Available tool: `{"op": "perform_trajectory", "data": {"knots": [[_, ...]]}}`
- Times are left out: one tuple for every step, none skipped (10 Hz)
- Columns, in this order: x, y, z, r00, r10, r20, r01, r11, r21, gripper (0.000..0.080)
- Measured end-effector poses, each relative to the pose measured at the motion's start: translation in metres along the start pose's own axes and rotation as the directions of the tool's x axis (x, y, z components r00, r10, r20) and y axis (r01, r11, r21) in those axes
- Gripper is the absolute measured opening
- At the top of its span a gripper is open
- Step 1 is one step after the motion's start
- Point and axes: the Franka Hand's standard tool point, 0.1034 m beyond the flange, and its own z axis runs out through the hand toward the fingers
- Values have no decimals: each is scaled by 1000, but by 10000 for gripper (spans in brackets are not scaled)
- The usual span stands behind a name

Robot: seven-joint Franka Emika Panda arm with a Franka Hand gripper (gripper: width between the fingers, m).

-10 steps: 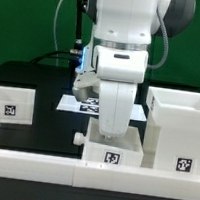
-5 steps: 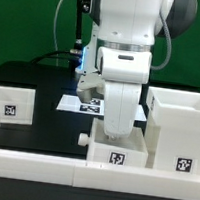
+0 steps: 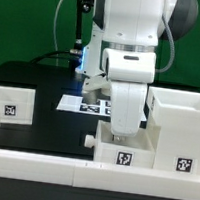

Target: Assemble drawer

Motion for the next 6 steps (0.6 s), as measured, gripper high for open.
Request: {"op": "perform_trajectory", "data": {"knots": [[1, 0, 0, 1000, 3, 0, -3, 1000, 1, 34], [1, -1, 1, 1000, 12, 0, -12, 1000, 2, 34], [1, -1, 2, 1000, 13, 0, -13, 1000, 3, 34], [1, -1, 2, 1000, 14, 0, -14, 1000, 2, 34], [2, 0, 1, 1000, 23, 1, -23, 1000, 2, 34], [2, 0, 2, 1000, 26, 1, -26, 1000, 2, 34]]}}
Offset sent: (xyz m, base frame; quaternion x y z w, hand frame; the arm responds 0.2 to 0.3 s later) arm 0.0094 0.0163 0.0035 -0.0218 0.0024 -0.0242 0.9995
